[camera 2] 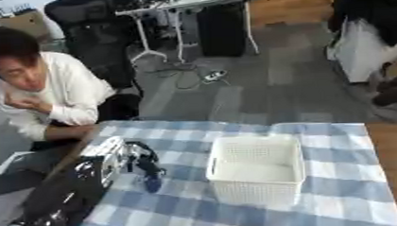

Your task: Pick up objects on the table and place them in the box.

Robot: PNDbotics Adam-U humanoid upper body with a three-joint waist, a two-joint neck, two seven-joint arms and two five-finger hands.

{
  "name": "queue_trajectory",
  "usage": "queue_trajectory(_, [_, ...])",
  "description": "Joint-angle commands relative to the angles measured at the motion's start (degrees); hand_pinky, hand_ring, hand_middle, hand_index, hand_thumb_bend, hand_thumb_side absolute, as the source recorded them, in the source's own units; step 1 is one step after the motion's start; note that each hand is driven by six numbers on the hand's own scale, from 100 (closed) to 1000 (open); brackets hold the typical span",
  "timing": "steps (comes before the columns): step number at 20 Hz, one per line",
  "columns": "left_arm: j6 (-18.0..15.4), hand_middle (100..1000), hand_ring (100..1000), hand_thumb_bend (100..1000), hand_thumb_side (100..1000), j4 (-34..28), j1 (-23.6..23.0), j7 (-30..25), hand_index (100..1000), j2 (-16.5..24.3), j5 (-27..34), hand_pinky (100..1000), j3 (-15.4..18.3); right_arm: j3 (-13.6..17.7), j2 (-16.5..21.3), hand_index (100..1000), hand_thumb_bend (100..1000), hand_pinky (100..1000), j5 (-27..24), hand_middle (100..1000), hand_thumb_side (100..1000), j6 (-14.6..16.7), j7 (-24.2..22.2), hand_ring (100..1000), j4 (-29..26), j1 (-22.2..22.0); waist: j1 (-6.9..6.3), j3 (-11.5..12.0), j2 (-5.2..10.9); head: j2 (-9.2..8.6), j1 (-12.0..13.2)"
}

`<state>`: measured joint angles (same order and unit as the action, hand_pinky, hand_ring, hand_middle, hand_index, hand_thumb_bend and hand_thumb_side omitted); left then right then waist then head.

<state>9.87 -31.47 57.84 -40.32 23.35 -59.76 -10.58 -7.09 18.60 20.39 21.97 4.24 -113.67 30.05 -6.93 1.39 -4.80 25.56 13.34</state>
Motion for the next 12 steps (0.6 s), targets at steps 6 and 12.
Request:
queue_trajectory(6, [1.51, 1000, 908, 1000, 621, 2.9, 2.24, -7.34, 1000, 1.35, 0.77, 605, 1.28, 0.31, 0.79, 648, 241, 528, 0.06, 578, 1000, -0.21, -0.17, 521, -0.92, 0.21, -0.04, 1.02, 1.29, 0.83, -0.34])
queue_trajectory(12, [4.88, 1000, 893, 1000, 535, 7.14, 2.48, -4.7, 1000, 0.14, 15.32, 569, 1.86, 0.25, 0.97, 648, 240, 527, 0.07, 579, 1000, -0.25, -0.22, 521, -0.92, -0.02, -0.05, 1.25, 1.57, 1.02, -0.22])
